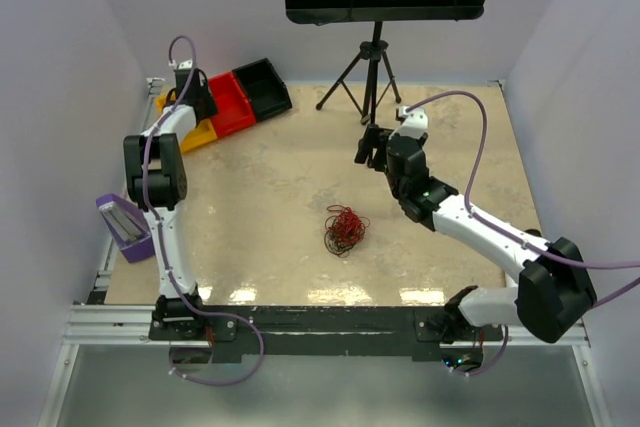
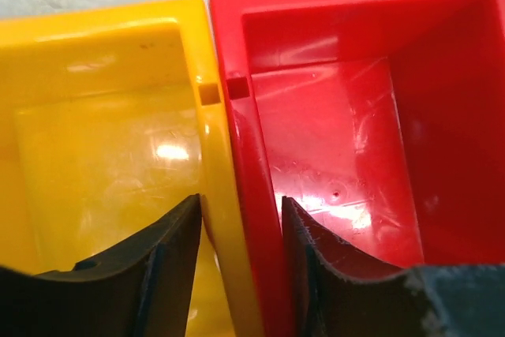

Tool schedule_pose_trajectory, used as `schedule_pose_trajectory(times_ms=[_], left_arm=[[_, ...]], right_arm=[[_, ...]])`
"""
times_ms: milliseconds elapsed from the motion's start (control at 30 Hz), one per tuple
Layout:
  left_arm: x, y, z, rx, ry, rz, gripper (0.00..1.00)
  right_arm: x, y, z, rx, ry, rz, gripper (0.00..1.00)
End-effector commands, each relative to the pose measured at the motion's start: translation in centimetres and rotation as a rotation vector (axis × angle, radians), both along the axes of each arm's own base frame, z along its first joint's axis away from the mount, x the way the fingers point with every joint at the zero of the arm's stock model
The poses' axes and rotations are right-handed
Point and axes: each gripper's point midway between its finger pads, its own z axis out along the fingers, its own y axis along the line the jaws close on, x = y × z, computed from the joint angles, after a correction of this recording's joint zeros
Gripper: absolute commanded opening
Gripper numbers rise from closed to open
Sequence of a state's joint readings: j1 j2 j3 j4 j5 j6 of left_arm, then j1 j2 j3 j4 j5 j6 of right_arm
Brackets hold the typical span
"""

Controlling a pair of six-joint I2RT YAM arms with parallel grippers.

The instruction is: Untangle the cables

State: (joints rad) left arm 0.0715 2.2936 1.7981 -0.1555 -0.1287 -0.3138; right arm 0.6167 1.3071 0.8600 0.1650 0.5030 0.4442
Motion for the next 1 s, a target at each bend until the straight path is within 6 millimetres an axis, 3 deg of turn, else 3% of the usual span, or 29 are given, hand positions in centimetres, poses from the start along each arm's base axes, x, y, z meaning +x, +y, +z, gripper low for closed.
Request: schedule_pose_trajectory(times_ms=[0, 233, 433, 467, 700, 733, 967], left_arm=[[0.2, 0.7, 0.0, 0.033, 0.004, 0.016, 0.47], [-3.0, 0.9, 0.1, 0.115, 0.028, -0.033, 0.25], [-9.6, 0.3, 0.1, 0.162, 0.067, -0.081, 0.22], [-9.8, 0.1, 0.9, 0.17, 0.033, -0.095, 0.21], [-14.8, -3.4, 0.6, 0.204, 0.064, -0.267, 0.21], [-15.3, -4.6, 0.4, 0.207, 0.063, -0.299, 0.21], [-17.1, -9.9, 0.7, 0.196, 0.055, -0.382, 0.22]], right_arm=[[-0.3, 0.3, 4.3, 0.06, -0.081, 0.017, 0.88], [-0.7, 0.7, 4.2, 0.086, -0.082, 0.035, 0.81], [-1.3, 0.8, 3.7, 0.119, -0.08, 0.032, 0.78], [-1.4, 0.8, 3.4, 0.123, -0.078, 0.033, 0.78], [-1.6, 1.5, 0.7, 0.105, -0.014, 0.025, 0.77], [-1.5, 1.7, 0.2, 0.099, -0.003, 0.024, 0.77], [-1.6, 2.8, -5.6, 0.024, 0.139, -0.022, 0.82]])
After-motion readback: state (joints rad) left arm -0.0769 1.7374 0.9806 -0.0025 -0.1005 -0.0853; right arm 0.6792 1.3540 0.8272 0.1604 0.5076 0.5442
